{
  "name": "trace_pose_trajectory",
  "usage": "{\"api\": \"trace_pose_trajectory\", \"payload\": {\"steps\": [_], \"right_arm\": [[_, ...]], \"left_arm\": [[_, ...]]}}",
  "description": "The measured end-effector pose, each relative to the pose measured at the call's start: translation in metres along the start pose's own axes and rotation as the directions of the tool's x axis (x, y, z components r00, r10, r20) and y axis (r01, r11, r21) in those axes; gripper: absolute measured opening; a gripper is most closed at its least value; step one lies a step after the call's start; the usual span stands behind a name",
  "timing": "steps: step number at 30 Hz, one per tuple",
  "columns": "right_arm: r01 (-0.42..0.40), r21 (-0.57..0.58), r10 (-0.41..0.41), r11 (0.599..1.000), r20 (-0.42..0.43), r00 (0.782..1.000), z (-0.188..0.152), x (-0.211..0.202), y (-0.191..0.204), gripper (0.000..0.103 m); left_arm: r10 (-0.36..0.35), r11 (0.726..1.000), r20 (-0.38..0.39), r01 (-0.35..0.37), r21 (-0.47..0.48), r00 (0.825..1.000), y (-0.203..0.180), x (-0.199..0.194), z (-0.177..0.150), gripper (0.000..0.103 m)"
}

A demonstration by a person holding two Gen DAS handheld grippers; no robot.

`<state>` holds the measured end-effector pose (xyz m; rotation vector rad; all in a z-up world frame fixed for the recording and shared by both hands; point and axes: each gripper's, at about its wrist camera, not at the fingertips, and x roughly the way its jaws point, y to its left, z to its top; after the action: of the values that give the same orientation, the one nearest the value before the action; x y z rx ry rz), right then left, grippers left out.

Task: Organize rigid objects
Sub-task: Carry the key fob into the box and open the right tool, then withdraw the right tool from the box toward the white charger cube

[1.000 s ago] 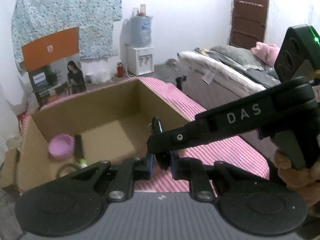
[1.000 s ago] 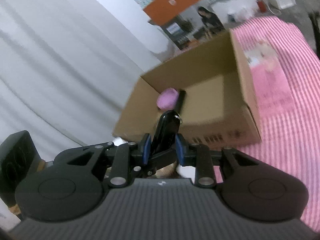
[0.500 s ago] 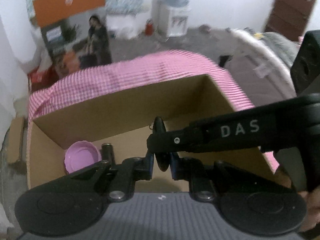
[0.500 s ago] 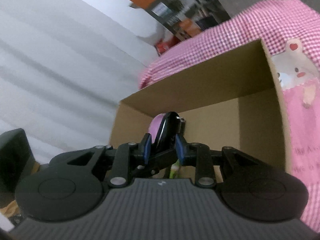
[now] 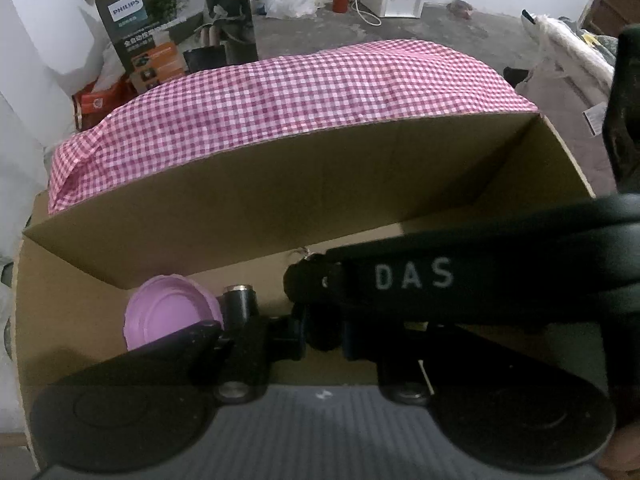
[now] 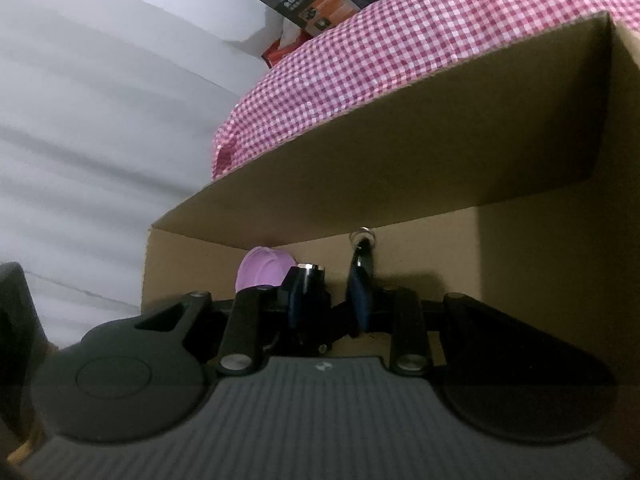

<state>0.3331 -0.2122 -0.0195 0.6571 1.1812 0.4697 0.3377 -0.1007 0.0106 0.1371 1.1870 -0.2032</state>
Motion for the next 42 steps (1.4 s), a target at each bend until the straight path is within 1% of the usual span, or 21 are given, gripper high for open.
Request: {"api": "trace_pose_trajectory", "payload": {"steps": [2, 4, 6, 9, 10, 12, 15, 16, 17, 19, 20, 22, 24, 27, 30, 31, 34, 35, 38, 40, 42], "right_arm": [[0.002, -0.002, -0.002, 1.000, 0.004, 1.000, 0.000, 0.000, 0.001, 0.027], [0.002, -0.008, -0.002, 1.000, 0.010, 1.000, 0.000, -0.001, 0.003, 0.029], [-0.004, -0.022, 0.004, 1.000, 0.024, 1.000, -0.002, -0.007, 0.005, 0.031], [-0.023, -0.041, 0.025, 0.999, 0.051, 0.998, -0.005, -0.021, 0.012, 0.034], [-0.028, -0.050, 0.031, 0.998, 0.063, 0.998, -0.007, -0.026, 0.014, 0.036], [-0.033, -0.075, 0.041, 0.997, 0.099, 0.994, -0.013, -0.043, 0.021, 0.044], [-0.053, -0.122, 0.072, 0.991, 0.160, 0.985, -0.027, -0.073, 0.033, 0.052], [-0.061, -0.133, 0.085, 0.989, 0.180, 0.980, -0.032, -0.083, 0.035, 0.056], [-0.071, -0.148, 0.101, 0.986, 0.203, 0.974, -0.038, -0.094, 0.038, 0.058], [-0.084, -0.182, 0.131, 0.980, 0.262, 0.956, -0.054, -0.119, 0.045, 0.069], [-0.085, -0.203, 0.144, 0.976, 0.293, 0.945, -0.064, -0.133, 0.047, 0.072], [-0.086, -0.247, 0.173, 0.965, 0.357, 0.918, -0.085, -0.164, 0.051, 0.082], [-0.083, -0.282, 0.196, 0.956, 0.403, 0.894, -0.107, -0.190, 0.054, 0.085], [-0.057, -0.329, 0.215, 0.943, 0.467, 0.858, -0.142, -0.229, 0.058, 0.094], [-0.022, -0.370, 0.228, 0.929, 0.525, 0.820, -0.181, -0.260, 0.061, 0.102], [-0.011, -0.380, 0.230, 0.925, 0.537, 0.811, -0.192, -0.266, 0.061, 0.102], [0.056, -0.388, 0.189, 0.920, 0.564, 0.804, -0.224, -0.281, 0.058, 0.102], [0.086, -0.384, 0.164, 0.919, 0.573, 0.803, -0.233, -0.284, 0.057, 0.102], [0.222, -0.357, 0.038, 0.907, 0.594, 0.803, -0.260, -0.284, 0.055, 0.102], [0.326, -0.345, -0.055, 0.880, 0.609, 0.791, -0.273, -0.279, 0.054, 0.102], [0.446, -0.337, -0.160, 0.829, 0.621, 0.767, -0.287, -0.271, 0.054, 0.102]], "left_arm": [[-0.004, 1.000, 0.005, 0.004, -0.001, 1.000, -0.002, -0.002, 0.001, 0.018], [-0.003, 1.000, 0.015, 0.003, 0.009, 1.000, -0.006, -0.008, -0.001, 0.022], [-0.010, 1.000, 0.032, 0.009, 0.014, 0.999, -0.008, -0.014, -0.002, 0.037], [-0.021, 1.000, 0.063, 0.019, 0.022, 0.998, -0.014, -0.028, -0.004, 0.047], [-0.026, 0.999, 0.072, 0.024, 0.025, 0.997, -0.015, -0.033, -0.006, 0.050], [-0.046, 0.999, 0.101, 0.043, 0.032, 0.994, -0.018, -0.048, -0.011, 0.062], [-0.082, 0.996, 0.153, 0.075, 0.052, 0.985, -0.023, -0.072, -0.021, 0.075], [-0.095, 0.994, 0.168, 0.086, 0.060, 0.981, -0.024, -0.081, -0.026, 0.077], [-0.109, 0.993, 0.184, 0.098, 0.068, 0.977, -0.025, -0.089, -0.031, 0.080], [-0.135, 0.989, 0.215, 0.119, 0.083, 0.967, -0.026, -0.108, -0.043, 0.081], [-0.149, 0.988, 0.241, 0.132, 0.086, 0.959, -0.026, -0.117, -0.049, 0.082], [-0.188, 0.981, 0.290, 0.164, 0.106, 0.938, -0.027, -0.137, -0.063, 0.087], [-0.218, 0.974, 0.327, 0.185, 0.130, 0.919, -0.029, -0.157, -0.079, 0.090], [-0.250, 0.966, 0.372, 0.203, 0.162, 0.894, -0.032, -0.180, -0.104, 0.093], [-0.281, 0.957, 0.397, 0.223, 0.187, 0.873, -0.036, -0.194, -0.130, 0.095], [-0.294, 0.953, 0.399, 0.232, 0.197, 0.868, -0.037, -0.198, -0.140, 0.095], [-0.324, 0.942, 0.406, 0.251, 0.224, 0.854, -0.040, -0.202, -0.168, 0.096], [-0.329, 0.940, 0.410, 0.252, 0.230, 0.851, -0.041, -0.201, -0.179, 0.099], [-0.332, 0.939, 0.425, 0.253, 0.233, 0.842, -0.041, -0.195, -0.206, 0.103], [-0.337, 0.938, 0.423, 0.262, 0.225, 0.841, -0.041, -0.188, -0.223, 0.103], [-0.343, 0.937, 0.410, 0.281, 0.205, 0.845, -0.041, -0.179, -0.236, 0.103]]}}
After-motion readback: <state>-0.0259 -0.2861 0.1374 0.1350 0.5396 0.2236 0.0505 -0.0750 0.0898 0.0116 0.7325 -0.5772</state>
